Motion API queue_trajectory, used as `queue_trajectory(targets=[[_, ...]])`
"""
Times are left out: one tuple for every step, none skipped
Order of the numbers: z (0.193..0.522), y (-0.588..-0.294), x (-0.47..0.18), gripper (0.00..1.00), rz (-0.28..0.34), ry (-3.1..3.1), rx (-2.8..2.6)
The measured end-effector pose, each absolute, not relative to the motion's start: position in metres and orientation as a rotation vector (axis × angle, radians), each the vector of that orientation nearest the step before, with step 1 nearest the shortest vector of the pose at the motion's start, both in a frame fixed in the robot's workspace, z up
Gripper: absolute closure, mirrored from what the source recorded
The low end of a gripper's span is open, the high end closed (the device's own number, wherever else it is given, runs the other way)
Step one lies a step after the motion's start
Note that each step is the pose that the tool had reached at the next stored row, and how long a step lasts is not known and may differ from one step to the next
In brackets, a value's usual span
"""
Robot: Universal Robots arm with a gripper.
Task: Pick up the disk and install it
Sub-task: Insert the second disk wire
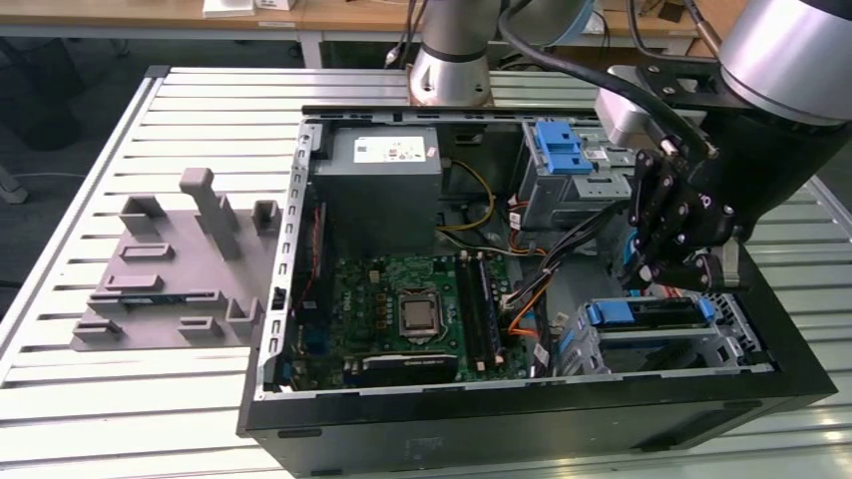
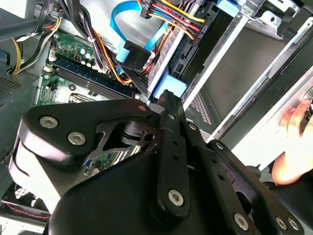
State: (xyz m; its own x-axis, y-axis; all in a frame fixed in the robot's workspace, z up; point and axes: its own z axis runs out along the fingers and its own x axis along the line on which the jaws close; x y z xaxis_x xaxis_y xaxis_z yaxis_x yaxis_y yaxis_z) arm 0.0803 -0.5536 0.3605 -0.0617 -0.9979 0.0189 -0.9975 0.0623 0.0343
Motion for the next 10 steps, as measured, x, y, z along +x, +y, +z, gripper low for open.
queue_trajectory(targets=[[0.3614, -0.5534, 0.0803, 0.89, -0.019, -2.262, 2.126], [0.3629, -0.5531, 0.0803, 0.89, -0.019, -2.262, 2.126], [0.3649, -0.5527, 0.0804, 0.89, -0.019, -2.262, 2.126], [0.3667, -0.5522, 0.0804, 0.89, -0.019, -2.262, 2.126], [0.3684, -0.5515, 0.0805, 0.89, -0.019, -2.262, 2.126], [0.3692, -0.5506, 0.0807, 0.89, -0.019, -2.262, 2.126], [0.3699, -0.5495, 0.0810, 0.89, -0.019, -2.262, 2.126], [0.3704, -0.5483, 0.0816, 0.89, -0.019, -2.262, 2.126], [0.3706, -0.5468, 0.0823, 0.89, -0.019, -2.262, 2.126], [0.3706, -0.5450, 0.0833, 0.89, -0.019, -2.262, 2.126]])
